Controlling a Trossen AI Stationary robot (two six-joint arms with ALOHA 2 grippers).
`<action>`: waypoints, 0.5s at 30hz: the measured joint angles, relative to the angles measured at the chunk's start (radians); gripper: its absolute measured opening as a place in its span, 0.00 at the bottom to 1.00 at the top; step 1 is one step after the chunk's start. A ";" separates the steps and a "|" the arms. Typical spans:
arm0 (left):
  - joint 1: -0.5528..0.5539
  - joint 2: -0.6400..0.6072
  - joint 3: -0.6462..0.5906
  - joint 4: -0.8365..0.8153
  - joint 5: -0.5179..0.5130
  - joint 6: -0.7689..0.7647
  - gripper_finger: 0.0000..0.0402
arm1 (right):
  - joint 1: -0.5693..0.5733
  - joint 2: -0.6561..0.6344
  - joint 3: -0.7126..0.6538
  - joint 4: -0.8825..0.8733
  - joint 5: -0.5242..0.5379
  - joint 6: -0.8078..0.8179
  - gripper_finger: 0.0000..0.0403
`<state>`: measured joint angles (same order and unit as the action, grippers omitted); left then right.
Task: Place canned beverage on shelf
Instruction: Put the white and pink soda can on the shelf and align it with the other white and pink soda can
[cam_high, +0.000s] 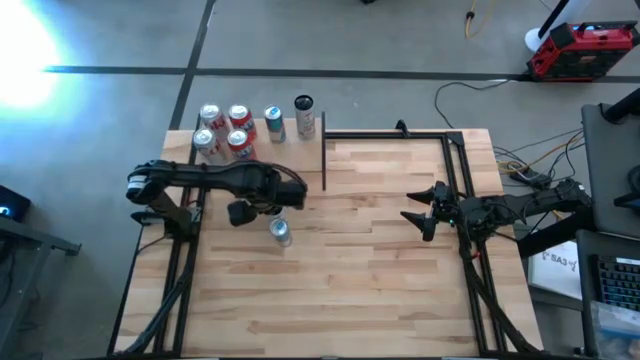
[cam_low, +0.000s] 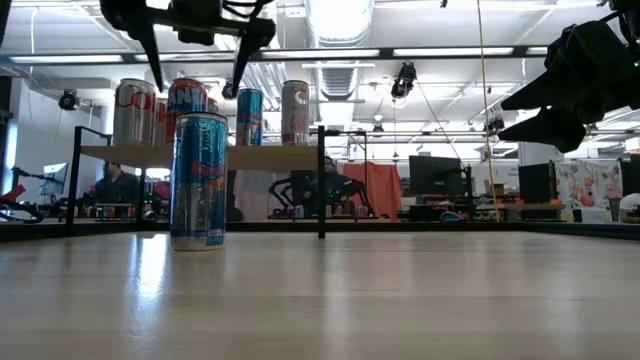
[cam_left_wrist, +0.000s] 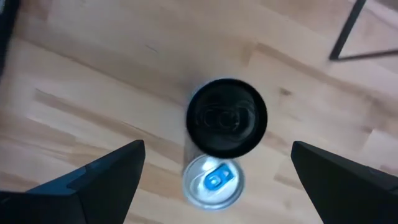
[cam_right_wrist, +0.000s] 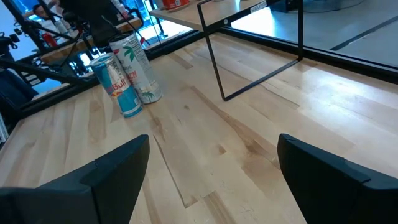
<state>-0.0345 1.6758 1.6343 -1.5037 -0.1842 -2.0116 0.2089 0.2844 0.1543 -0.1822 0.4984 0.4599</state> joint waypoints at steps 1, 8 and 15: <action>0.000 0.002 -0.007 0.012 -0.007 -0.022 0.97 | 0.000 0.000 0.000 0.000 0.000 0.000 0.83; 0.020 0.008 -0.093 0.112 -0.010 -0.094 0.97 | 0.000 0.000 0.000 0.000 0.000 0.000 0.83; 0.043 0.008 -0.151 0.163 0.000 -0.102 0.97 | 0.000 0.000 0.000 0.000 0.000 0.000 0.83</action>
<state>0.0085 1.6840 1.4830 -1.3408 -0.1837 -2.1139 0.2092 0.2844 0.1543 -0.1822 0.4980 0.4603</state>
